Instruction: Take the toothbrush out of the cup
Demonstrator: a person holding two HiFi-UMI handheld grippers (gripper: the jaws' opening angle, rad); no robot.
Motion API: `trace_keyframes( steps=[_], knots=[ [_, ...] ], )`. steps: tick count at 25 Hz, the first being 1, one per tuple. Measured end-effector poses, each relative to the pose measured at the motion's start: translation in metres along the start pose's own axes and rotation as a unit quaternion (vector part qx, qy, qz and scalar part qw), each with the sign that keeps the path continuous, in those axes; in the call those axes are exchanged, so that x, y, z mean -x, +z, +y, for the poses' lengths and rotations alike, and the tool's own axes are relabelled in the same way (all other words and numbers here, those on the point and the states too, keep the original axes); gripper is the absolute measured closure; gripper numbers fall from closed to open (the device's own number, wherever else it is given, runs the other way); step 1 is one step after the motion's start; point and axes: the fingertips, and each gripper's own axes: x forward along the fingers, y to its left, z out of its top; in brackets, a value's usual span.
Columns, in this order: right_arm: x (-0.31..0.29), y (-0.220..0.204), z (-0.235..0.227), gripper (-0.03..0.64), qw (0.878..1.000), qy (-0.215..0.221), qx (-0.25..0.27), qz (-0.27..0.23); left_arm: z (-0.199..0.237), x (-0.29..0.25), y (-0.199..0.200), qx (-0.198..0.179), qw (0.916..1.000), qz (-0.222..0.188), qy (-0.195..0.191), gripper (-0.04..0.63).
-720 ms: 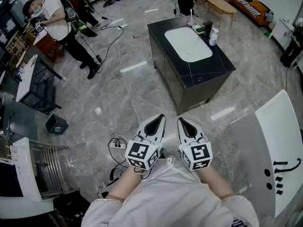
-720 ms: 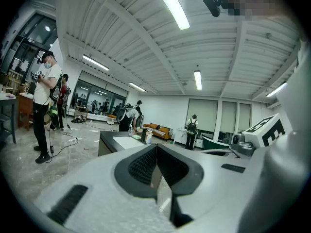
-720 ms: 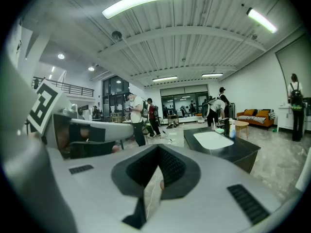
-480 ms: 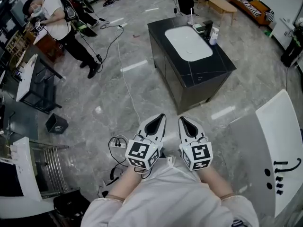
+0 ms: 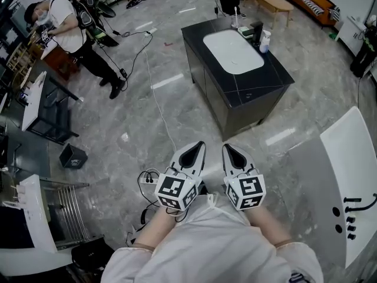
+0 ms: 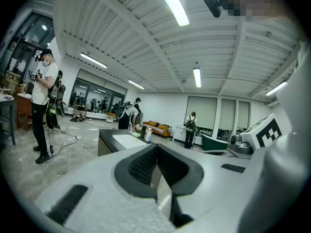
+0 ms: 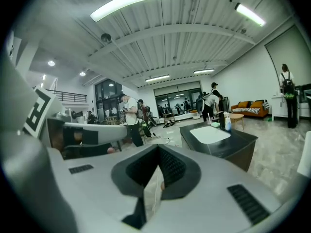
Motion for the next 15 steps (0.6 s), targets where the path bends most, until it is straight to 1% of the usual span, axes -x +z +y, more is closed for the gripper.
trace_keyframes(
  steps=[4,9,15],
  knots=[
    [-0.015,0.0,-0.001,0.591,1.0,0.003,-0.004,0.005,0.015,-0.006,0.0,0.006,1.0,0.003,0.004,0.577],
    [-0.05,0.0,-0.006,0.591,1.0,0.005,-0.008,0.015,0.046,-0.025,-0.001,0.015,0.9999,0.005,0.006,0.577],
    [-0.112,0.006,0.002,0.591,0.999,0.006,-0.006,0.031,0.105,-0.048,0.015,0.028,0.9996,0.002,0.005,0.577]
  ],
)
